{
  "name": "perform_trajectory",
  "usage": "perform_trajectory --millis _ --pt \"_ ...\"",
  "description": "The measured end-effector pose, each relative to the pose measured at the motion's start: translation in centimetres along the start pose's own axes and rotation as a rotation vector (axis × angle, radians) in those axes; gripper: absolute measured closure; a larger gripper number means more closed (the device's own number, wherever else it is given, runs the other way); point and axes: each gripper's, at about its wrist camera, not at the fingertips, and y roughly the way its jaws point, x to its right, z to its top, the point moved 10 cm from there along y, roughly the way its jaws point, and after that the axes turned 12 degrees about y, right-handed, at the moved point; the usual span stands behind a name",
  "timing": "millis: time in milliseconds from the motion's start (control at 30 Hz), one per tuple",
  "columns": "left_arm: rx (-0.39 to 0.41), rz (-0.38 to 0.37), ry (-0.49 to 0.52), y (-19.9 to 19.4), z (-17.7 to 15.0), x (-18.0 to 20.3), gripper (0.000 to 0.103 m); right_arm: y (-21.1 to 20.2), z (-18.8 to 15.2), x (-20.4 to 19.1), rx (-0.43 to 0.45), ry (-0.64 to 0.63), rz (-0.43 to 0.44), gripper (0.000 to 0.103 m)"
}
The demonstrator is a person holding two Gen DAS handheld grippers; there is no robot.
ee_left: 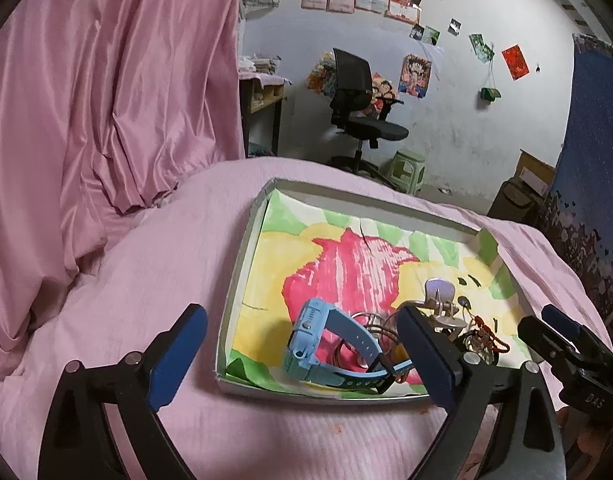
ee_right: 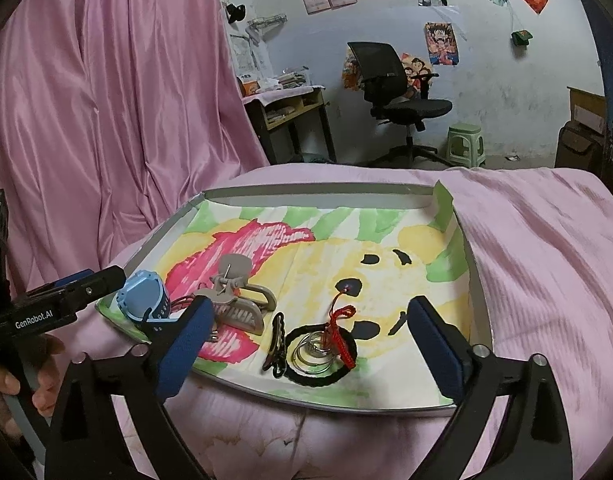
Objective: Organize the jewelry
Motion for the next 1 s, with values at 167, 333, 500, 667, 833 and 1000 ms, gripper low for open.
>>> perform_trajectory --millis 167,333,500,667,833,1000 --pt "0.047 0.007 0.016 -0.9 0.5 0.2 0.001 -0.7 0.5 0.0 0.033 0.002 0.0 0.001" --pt "0.118 0.013 0.039 -2.2 1.0 0.6 0.0 -1.3 0.9 0.1 0.058 0.006 -0.001 0.001" --pt "0.157 0.045 0.088 -3.6 1.3 1.1 0.0 -1.9 1.3 0.2 0.077 0.011 -0.005 0.001" --pt "0.161 0.059 0.1 -4.6 1.0 1.2 0.0 -2.9 1.5 0.1 0.1 0.009 -0.003 0.001" --pt "0.163 0.065 0.101 -5.7 0.6 1.0 0.0 -3.9 1.5 -0.2 0.117 0.0 -0.001 0.001" --pt "0.173 0.075 0.102 -6.6 0.5 0.9 0.0 -4.8 1.2 -0.5 0.127 -0.006 0.0 0.001"
